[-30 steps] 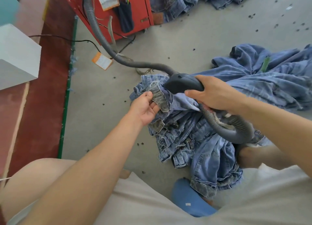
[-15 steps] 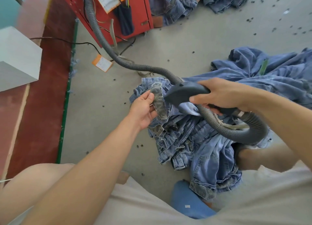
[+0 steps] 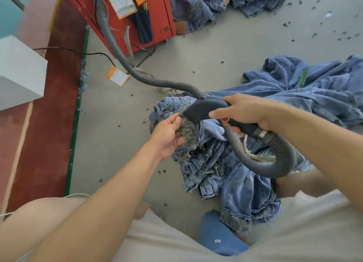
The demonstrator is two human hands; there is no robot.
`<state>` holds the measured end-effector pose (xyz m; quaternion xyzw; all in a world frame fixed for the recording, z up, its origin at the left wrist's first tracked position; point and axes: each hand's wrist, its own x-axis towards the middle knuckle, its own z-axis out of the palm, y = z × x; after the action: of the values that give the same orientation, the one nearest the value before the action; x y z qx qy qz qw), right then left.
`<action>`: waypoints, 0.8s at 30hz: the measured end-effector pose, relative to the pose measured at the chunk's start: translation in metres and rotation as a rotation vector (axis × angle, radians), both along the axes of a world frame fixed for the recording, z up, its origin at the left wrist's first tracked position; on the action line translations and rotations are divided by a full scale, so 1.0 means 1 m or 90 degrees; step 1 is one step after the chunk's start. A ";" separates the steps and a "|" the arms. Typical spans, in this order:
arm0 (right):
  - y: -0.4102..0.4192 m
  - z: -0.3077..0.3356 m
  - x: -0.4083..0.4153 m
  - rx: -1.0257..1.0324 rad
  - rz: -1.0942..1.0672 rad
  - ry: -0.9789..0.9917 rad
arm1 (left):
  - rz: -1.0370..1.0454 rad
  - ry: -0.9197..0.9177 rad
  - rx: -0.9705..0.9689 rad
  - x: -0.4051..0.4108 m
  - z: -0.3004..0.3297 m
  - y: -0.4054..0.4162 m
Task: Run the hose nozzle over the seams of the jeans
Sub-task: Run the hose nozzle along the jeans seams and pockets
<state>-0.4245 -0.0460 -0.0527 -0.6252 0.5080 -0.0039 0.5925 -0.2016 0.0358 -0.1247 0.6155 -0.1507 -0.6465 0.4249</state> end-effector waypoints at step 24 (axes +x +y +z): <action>0.012 0.006 -0.004 -0.106 0.085 0.048 | 0.148 0.206 0.039 -0.010 0.007 -0.004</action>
<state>-0.4289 -0.0343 -0.0470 -0.7044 0.4850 0.0172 0.5180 -0.2113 0.0317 -0.1177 0.5292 0.0114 -0.6879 0.4966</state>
